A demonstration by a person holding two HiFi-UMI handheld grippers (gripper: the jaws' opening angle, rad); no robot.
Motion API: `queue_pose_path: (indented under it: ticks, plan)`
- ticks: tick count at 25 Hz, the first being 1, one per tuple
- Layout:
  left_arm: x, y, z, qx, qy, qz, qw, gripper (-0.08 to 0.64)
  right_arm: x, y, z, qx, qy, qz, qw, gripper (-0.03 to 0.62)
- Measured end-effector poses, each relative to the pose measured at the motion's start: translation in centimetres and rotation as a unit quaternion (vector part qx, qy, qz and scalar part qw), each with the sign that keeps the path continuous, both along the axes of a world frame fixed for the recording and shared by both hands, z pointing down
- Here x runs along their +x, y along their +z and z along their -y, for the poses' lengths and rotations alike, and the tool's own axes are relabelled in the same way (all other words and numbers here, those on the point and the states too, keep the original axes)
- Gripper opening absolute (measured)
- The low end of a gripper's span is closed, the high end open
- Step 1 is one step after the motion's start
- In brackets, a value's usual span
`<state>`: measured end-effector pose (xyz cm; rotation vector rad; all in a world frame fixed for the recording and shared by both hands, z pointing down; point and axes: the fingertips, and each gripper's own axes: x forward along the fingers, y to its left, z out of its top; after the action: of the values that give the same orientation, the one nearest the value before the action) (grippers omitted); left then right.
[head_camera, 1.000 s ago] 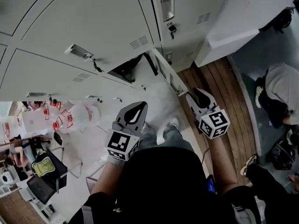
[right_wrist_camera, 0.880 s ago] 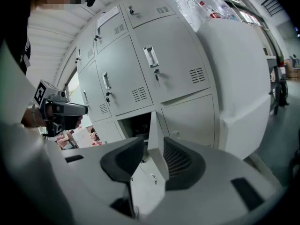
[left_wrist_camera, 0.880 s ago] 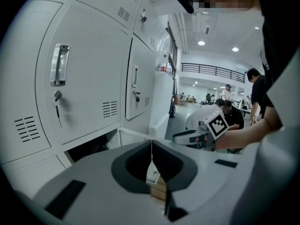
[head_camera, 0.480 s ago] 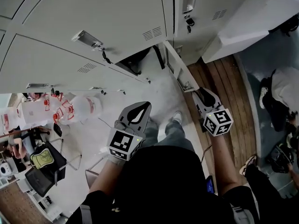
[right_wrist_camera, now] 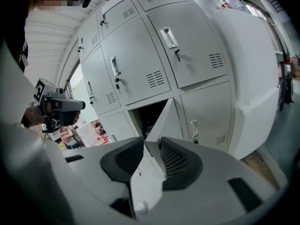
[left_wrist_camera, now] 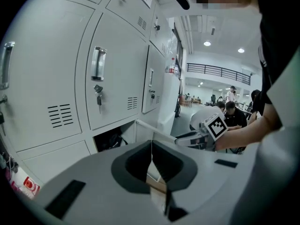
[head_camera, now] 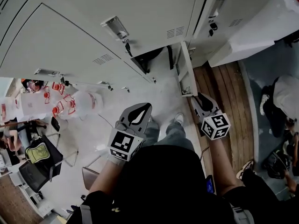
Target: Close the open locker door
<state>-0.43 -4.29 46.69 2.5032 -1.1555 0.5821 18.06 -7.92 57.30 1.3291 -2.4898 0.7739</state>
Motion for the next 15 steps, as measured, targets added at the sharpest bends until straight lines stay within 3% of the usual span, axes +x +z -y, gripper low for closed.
queue_pose_path:
  ticks: [5,15]
  plan:
    - [-4.0,-1.2,0.2,0.017,-0.021,-0.005,0.9996,0.023,-4.3,0.0,0.1,0.0,-0.015,0.005,1.0,0.126]
    - [-12.3,-0.1,-0.3,0.012,-0.049,-0.014,0.9986,0.023,-12.4,0.1,1.7,0.009,-0.016,0.0,1.0,0.138]
